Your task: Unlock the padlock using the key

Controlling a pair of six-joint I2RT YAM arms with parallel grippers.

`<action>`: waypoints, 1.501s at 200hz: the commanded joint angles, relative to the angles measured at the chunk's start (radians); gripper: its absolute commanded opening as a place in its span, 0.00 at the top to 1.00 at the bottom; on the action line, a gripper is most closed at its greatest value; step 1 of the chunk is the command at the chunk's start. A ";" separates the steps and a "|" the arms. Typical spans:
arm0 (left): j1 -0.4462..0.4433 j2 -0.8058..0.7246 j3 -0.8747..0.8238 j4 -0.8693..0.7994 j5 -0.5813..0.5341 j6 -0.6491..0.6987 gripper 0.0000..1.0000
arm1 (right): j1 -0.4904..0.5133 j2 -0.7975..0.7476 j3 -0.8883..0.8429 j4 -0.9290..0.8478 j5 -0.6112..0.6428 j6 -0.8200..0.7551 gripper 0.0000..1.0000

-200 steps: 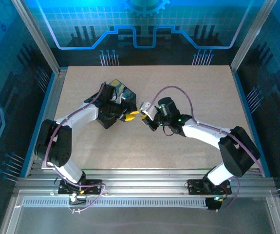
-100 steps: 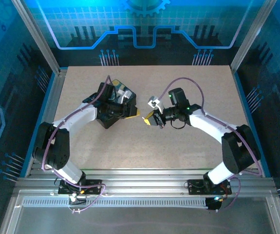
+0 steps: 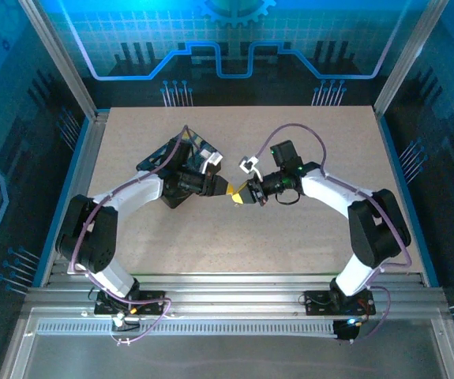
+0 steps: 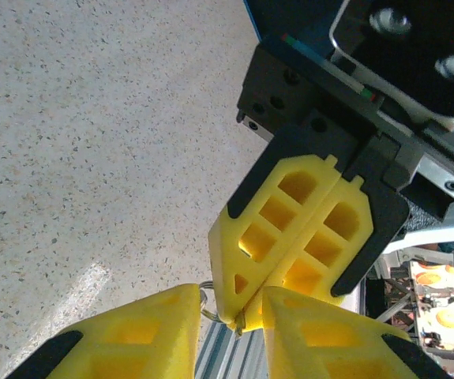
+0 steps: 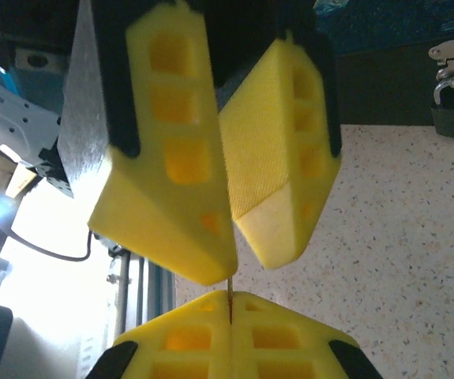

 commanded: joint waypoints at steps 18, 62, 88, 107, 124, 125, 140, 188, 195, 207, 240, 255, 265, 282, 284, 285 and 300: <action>-0.001 0.014 -0.036 0.073 0.062 0.010 0.79 | -0.017 0.066 0.093 -0.093 -0.081 0.024 1.00; -0.001 0.033 -0.030 0.077 0.055 0.005 0.91 | -0.014 0.097 0.144 -0.175 -0.124 -0.033 1.00; -0.001 0.049 -0.027 0.070 0.031 0.001 1.00 | -0.016 0.111 0.149 -0.191 -0.110 -0.038 0.96; 0.000 0.054 -0.028 0.069 -0.019 -0.018 1.00 | -0.022 0.110 0.143 -0.190 -0.103 -0.029 0.84; 0.010 0.056 -0.028 0.067 -0.112 -0.062 1.00 | -0.034 0.099 0.123 -0.169 -0.098 -0.011 0.77; 0.011 0.056 -0.029 0.069 -0.118 -0.066 1.00 | -0.035 0.097 0.121 -0.166 -0.098 -0.009 0.77; 0.026 0.061 -0.036 0.093 -0.180 -0.128 1.00 | -0.047 0.077 0.085 -0.105 -0.072 0.042 0.70; 0.040 0.057 -0.072 0.226 -0.251 -0.282 1.00 | -0.063 0.007 -0.101 0.365 0.120 0.440 0.63; 0.040 0.058 -0.073 0.239 -0.248 -0.297 1.00 | -0.063 0.006 -0.130 0.458 0.138 0.509 0.63; 0.041 0.059 -0.073 0.257 -0.242 -0.315 1.00 | -0.063 0.011 -0.171 0.604 0.180 0.606 0.63; 0.045 0.057 -0.079 0.296 -0.219 -0.354 1.00 | -0.058 0.044 -0.239 0.867 0.228 0.781 0.63; 0.047 0.057 -0.092 0.330 -0.203 -0.379 1.00 | -0.054 0.074 -0.238 0.930 0.212 0.831 0.63; 0.047 0.056 -0.100 0.346 -0.199 -0.390 1.00 | -0.055 0.091 -0.237 0.977 0.198 0.872 0.63; 0.051 0.053 -0.113 0.371 -0.197 -0.408 1.00 | -0.050 0.117 -0.230 1.019 0.173 0.910 0.64; 0.052 0.053 -0.115 0.375 -0.196 -0.410 1.00 | -0.049 0.119 -0.228 1.015 0.172 0.911 0.64; 0.052 0.053 -0.116 0.377 -0.196 -0.411 1.00 | -0.048 0.120 -0.227 1.014 0.170 0.910 0.64; 0.058 0.050 -0.129 0.406 -0.190 -0.432 1.00 | -0.041 0.126 -0.226 0.987 0.169 0.899 0.64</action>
